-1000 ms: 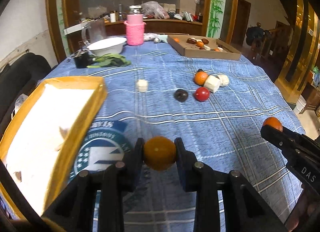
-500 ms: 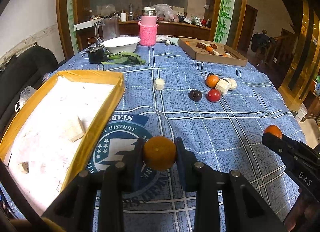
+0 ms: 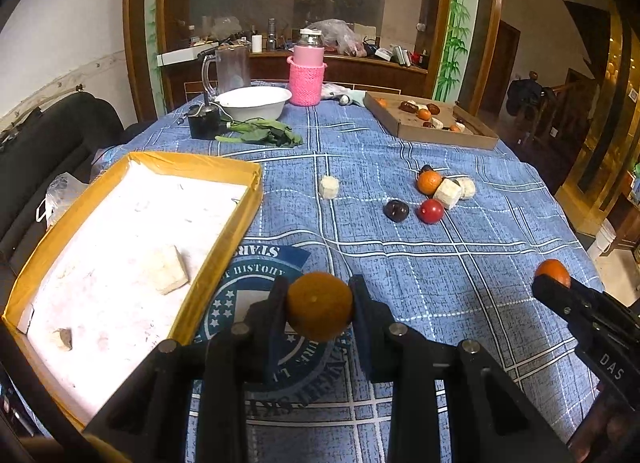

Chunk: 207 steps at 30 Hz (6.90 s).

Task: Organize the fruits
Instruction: 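Lift both held oranges off the table toward the white tray, then move the left tool's orange over the tray while the right tool follows with its orange, then open the left tool dropping its orange into the tray while the right tool releases its orange, then grasp the red tomato with the right tool while the left tool grasps a dark brown ball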

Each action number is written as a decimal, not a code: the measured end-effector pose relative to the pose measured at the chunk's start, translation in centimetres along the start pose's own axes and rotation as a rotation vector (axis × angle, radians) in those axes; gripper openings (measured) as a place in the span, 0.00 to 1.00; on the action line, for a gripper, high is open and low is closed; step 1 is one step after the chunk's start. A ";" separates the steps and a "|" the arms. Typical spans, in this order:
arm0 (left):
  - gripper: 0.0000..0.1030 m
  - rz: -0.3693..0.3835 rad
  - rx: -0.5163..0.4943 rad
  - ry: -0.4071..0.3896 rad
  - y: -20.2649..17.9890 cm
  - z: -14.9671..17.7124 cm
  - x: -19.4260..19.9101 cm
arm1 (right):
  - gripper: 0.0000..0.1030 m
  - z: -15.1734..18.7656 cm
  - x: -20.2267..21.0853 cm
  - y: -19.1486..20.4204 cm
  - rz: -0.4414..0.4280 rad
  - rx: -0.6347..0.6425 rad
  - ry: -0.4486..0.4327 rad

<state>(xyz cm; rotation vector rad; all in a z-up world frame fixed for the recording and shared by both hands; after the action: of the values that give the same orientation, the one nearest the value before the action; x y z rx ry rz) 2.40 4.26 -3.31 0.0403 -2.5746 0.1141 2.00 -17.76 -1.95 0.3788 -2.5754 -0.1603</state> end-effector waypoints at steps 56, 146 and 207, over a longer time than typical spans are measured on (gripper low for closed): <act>0.32 -0.040 0.063 -0.024 5.6 -0.4 1.7 | 0.32 0.4 -0.5 3.5 -0.054 0.023 0.003; 0.76 -0.496 0.201 0.112 23.2 1.2 0.3 | 0.62 -1.4 -15.3 24.3 -0.318 0.305 0.173; 0.24 0.049 -0.147 0.149 -9.9 -2.7 -16.7 | 0.31 -1.5 -9.2 -7.6 0.061 -0.106 0.124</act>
<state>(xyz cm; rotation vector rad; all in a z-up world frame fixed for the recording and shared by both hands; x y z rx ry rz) 18.43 -5.22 -9.26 -0.0834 -2.4281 -0.0522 12.18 -22.31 -6.53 0.2617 -2.4418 -0.2427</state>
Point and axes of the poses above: each gripper's, at about its wrist camera, not at the fingertips, and x roughly against the way its jaws point, y to its left, z to its underside, the point moved 2 cm from there along -x, roughly the way its jaws point, and after that the axes turned 12 degrees about -y, right-handed, at the moved point
